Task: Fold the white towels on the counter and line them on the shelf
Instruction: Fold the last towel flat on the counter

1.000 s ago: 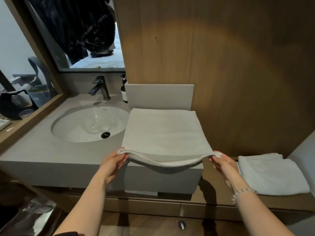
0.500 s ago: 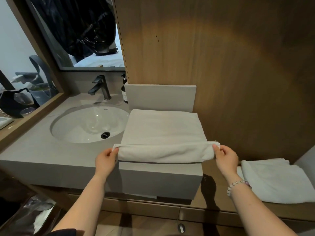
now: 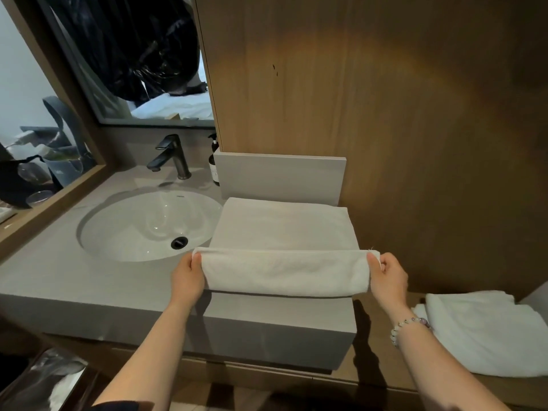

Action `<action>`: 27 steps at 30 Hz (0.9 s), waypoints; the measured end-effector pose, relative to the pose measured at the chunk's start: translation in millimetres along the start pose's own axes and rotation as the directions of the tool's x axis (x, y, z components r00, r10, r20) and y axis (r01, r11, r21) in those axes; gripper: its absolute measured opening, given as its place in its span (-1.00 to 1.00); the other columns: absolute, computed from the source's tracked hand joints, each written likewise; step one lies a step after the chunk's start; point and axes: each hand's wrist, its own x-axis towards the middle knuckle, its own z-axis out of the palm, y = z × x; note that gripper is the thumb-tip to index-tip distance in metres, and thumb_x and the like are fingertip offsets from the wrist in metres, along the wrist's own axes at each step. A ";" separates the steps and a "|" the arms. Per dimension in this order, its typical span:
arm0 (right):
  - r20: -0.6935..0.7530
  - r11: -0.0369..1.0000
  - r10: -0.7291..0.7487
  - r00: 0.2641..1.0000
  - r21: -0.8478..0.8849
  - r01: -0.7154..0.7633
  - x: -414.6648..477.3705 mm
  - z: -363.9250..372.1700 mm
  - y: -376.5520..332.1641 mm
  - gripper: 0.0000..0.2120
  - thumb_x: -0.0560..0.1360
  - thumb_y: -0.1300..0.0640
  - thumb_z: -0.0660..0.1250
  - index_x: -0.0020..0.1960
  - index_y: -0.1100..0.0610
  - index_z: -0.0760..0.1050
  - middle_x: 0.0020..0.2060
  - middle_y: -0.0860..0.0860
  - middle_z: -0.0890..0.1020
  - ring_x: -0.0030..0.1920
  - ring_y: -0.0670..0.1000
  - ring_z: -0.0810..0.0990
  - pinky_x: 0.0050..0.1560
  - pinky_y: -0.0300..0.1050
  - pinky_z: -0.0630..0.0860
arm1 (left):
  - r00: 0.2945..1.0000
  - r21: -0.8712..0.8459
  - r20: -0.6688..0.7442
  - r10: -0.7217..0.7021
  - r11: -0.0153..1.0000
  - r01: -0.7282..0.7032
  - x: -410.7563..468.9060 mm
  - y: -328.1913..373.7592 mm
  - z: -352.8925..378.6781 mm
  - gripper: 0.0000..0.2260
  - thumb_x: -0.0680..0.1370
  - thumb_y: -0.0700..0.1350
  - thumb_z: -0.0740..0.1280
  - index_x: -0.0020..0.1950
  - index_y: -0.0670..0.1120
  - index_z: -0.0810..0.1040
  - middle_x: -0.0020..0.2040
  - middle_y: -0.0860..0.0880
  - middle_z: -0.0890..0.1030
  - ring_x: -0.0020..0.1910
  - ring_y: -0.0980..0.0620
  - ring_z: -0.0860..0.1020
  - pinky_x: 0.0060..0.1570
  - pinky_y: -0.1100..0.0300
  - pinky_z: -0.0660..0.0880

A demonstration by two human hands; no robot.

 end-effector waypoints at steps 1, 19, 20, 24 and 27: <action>0.000 1.000 0.004 1.000 -0.017 -0.004 4.0 2.5 -0.1 -0.78 0.59 0.02 0.18 -0.09 0.18 0.38 -0.26 0.01 0.50 -0.27 -0.07 0.48 -0.40 -0.25 0.32 | 1.000 0.004 0.004 -0.001 1.000 0.001 6.2 0.2 3.0 -0.75 0.66 -0.12 0.04 0.06 -0.20 0.45 -0.07 -0.12 0.50 -0.05 -0.10 0.43 -0.09 0.12 0.28; -0.046 0.904 0.065 0.997 -0.421 -0.078 71.1 44.7 6.8 -0.74 0.58 -0.08 0.16 -0.07 0.11 0.45 -0.20 0.06 0.58 -0.20 0.08 0.56 -0.22 -0.11 0.48 | 0.992 0.242 0.115 -0.049 0.970 0.020 90.1 -9.0 40.3 -0.72 0.64 -0.07 0.11 -0.14 -0.23 0.42 -0.18 -0.17 0.50 -0.13 -0.15 0.44 -0.19 0.13 0.23; -0.048 0.898 0.064 0.997 -0.433 -0.079 72.5 46.0 7.0 -0.73 0.58 -0.08 0.15 -0.05 0.11 0.45 -0.18 0.07 0.59 -0.18 0.08 0.55 -0.21 -0.11 0.47 | 0.991 0.252 0.120 -0.054 0.968 0.023 93.4 -9.0 42.2 -0.72 0.64 -0.07 0.12 -0.12 -0.24 0.43 -0.14 -0.22 0.53 -0.10 -0.18 0.46 -0.18 0.13 0.23; -0.022 0.878 0.070 0.997 -0.473 -0.072 77.1 45.9 10.0 -0.68 0.59 -0.10 0.12 0.05 0.13 0.46 -0.08 0.10 0.61 -0.11 0.11 0.56 -0.17 -0.10 0.46 | 0.990 0.320 0.111 -0.088 0.946 0.048 97.8 -13.5 51.7 -0.72 0.63 -0.07 0.12 -0.08 -0.27 0.44 -0.03 -0.32 0.57 0.01 -0.29 0.50 -0.16 0.12 0.26; 0.010 0.868 0.107 0.994 -0.488 -0.088 81.4 46.9 6.5 -0.64 0.59 -0.10 0.11 0.19 0.14 0.45 0.05 0.11 0.60 0.02 0.13 0.57 -0.03 -0.05 0.49 | 0.989 0.397 0.093 -0.111 0.916 0.065 99.4 -11.6 55.5 -0.69 0.63 -0.07 0.11 -0.04 -0.32 0.44 0.00 -0.36 0.56 0.04 -0.33 0.50 -0.14 0.08 0.27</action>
